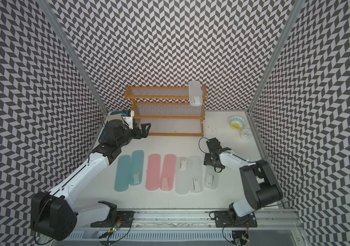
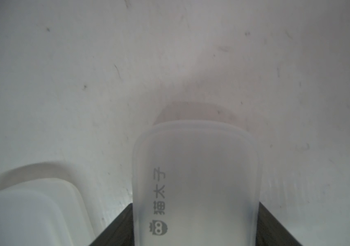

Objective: Place the pencil cases on the shelf according to color
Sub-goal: Move the pencil case to the center of the board, then pick up the pencil case from the center of the board.

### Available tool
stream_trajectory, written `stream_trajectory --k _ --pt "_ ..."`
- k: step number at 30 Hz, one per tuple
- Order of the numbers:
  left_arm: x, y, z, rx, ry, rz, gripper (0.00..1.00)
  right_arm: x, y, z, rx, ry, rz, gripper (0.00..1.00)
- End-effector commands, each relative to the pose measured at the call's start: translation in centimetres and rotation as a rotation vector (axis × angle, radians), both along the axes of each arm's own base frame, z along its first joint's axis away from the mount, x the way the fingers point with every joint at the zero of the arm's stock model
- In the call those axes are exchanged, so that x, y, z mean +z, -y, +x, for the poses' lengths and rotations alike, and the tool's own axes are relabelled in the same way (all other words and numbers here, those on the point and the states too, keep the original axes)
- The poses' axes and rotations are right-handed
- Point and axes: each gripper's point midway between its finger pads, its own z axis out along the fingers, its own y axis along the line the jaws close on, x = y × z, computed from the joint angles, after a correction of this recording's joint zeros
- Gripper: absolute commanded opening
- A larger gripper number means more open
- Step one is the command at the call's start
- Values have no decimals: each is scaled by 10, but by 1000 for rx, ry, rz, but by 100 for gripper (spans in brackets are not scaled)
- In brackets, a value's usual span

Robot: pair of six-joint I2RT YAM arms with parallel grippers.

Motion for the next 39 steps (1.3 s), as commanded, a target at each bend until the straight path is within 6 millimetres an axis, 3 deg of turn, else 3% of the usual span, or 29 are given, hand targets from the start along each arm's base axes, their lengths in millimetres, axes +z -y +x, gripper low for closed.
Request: stream_trajectory --k 1,6,10,16,19,26,32,39 --pt "9 3 -3 -17 20 -8 100 16 0 34 32 66 -21 72" --pt "7 4 -3 -18 15 -6 100 33 7 59 24 91 -77 92" --pt "8 3 -3 -17 18 -4 100 45 13 42 -11 108 -65 97" --pt "9 3 -2 -15 21 -5 100 41 -9 -11 -7 103 98 97" --pt "8 4 -2 -18 17 -6 100 32 -20 -27 2 86 121 97" --pt "6 6 -3 -26 13 -13 100 19 -31 -29 18 54 100 97" --pt "12 8 -6 -37 24 -18 100 9 -5 -37 -47 23 -25 100" --pt "15 9 -7 -44 30 -27 100 14 5 -43 -81 29 -27 100"
